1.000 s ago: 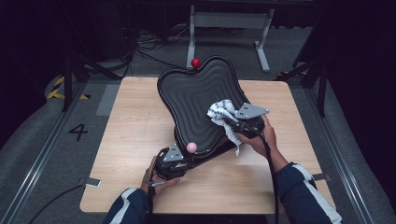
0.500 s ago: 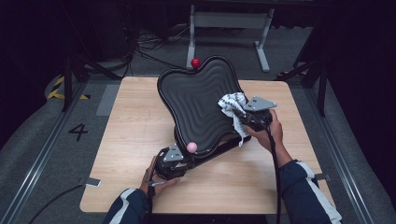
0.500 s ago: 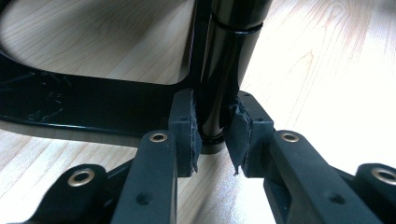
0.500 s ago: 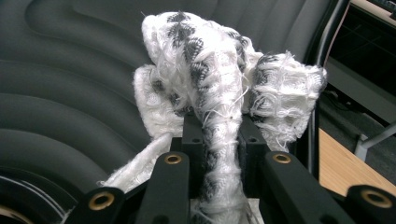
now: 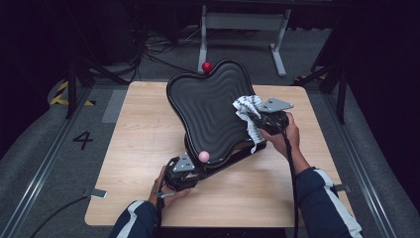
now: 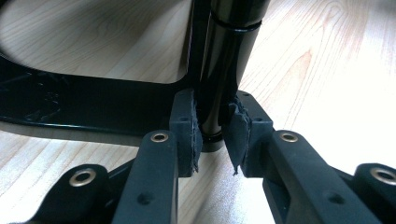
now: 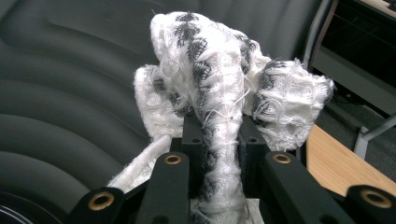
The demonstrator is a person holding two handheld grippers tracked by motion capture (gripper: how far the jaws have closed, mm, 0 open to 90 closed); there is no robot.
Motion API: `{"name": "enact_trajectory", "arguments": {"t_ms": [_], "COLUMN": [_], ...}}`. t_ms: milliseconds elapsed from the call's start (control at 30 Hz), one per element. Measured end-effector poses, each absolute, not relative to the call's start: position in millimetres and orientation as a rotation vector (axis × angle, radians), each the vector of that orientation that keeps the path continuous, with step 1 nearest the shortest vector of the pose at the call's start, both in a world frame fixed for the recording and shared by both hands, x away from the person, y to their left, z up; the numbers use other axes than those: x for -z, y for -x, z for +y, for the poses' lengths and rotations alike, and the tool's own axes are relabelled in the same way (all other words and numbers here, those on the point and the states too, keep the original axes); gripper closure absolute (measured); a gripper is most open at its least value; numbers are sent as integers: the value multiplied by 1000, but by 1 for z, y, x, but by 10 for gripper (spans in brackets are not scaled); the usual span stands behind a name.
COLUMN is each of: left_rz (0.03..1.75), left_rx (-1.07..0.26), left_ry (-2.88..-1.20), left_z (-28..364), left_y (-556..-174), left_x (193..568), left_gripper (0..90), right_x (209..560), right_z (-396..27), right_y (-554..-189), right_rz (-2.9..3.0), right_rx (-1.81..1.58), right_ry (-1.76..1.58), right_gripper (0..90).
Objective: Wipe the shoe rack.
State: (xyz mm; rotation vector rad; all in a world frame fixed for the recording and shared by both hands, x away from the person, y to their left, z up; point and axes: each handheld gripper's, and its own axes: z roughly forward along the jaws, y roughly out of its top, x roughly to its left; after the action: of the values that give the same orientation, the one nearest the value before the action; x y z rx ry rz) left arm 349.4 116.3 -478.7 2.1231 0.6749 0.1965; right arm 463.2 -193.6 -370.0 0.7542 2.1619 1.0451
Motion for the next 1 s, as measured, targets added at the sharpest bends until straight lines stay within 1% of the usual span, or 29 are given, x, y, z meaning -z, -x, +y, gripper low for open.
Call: {"name": "enact_trajectory", "arguments": {"t_ms": [233, 333, 533, 867, 1000], "left_rz": [674, 676, 675, 668, 670], "left_rx": [-197, -191, -188, -200, -198], "left_ry": [-2124, -2118, -2114, -2122, -2122], "left_z": [116, 116, 116, 115, 115], "left_y": [-350, -350, -350, -350, -350], "left_x": [479, 479, 479, 479, 479], "left_gripper": [726, 726, 726, 726, 726], "right_x": [367, 366, 363, 364, 365], "right_z": [-169, -145, -114, -78, -74], "right_y": [-456, -448, -436, -419, -417], "right_rz": [2208, 2240, 2296, 2331, 2320], "right_rx": [-1079, -1097, -1135, -1181, -1178], "right_ry": [-687, -605, -490, -351, -334], "right_gripper": [783, 786, 785, 784, 784]}}
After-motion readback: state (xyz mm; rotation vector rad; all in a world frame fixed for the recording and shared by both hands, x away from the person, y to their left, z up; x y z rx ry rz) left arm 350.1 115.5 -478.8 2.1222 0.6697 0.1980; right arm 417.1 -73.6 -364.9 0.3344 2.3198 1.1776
